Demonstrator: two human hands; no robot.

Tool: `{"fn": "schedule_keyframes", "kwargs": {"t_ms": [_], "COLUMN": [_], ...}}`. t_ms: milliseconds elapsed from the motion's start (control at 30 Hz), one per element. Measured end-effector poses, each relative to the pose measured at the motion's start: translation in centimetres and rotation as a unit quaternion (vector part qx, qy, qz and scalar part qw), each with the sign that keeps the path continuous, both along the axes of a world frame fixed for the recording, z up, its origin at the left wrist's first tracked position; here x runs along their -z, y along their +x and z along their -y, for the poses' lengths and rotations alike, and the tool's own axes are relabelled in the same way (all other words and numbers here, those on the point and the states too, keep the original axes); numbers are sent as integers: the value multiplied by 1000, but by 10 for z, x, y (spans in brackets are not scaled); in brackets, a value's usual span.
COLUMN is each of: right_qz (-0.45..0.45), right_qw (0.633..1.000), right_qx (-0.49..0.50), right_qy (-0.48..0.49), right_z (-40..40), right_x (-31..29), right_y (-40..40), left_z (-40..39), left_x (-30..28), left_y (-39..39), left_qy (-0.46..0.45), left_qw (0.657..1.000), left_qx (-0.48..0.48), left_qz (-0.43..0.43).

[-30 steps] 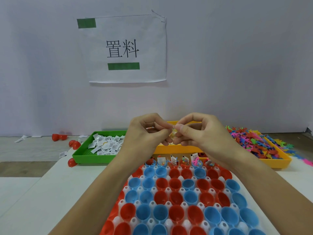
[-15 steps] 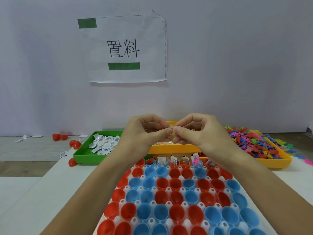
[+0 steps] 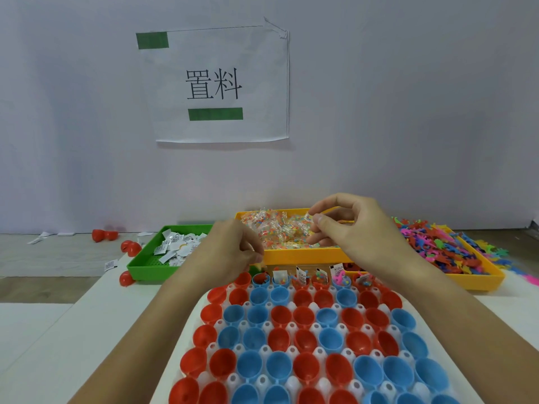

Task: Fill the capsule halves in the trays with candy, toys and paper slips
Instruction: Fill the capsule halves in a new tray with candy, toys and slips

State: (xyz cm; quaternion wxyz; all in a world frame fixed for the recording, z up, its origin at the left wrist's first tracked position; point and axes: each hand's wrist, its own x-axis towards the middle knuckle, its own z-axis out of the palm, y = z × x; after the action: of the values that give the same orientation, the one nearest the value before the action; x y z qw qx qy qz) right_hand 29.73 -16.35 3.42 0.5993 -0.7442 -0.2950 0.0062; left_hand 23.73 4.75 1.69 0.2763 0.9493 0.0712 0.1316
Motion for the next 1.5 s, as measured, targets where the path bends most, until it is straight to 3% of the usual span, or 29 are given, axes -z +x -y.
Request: {"fn": "schedule_keyframes", "kwargs": {"t_ms": [133, 733, 1133, 1267, 1367, 1500], "right_qz": [17, 56, 64, 71, 75, 79], "right_qw": [1000, 997, 996, 996, 996, 996], "right_qx": [7, 27, 24, 27, 28, 23], "right_qy": [-17, -46, -53, -52, -46, -41], "right_z": [0, 2, 3, 5, 6, 7], "right_x": [1, 2, 1, 0, 0, 0], "right_y": [1, 3, 5, 6, 8, 11], "left_z": [1, 7, 5, 0, -11, -42], "left_x": [7, 17, 19, 9, 3, 8], "left_y": [3, 8, 10, 5, 3, 3], "left_qy": [44, 92, 135, 111, 63, 43], "left_qw": [999, 995, 990, 992, 994, 984], "left_qx": [-6, 24, 43, 52, 16, -127], "left_qz": [-14, -34, -1, 26, 88, 120]}}
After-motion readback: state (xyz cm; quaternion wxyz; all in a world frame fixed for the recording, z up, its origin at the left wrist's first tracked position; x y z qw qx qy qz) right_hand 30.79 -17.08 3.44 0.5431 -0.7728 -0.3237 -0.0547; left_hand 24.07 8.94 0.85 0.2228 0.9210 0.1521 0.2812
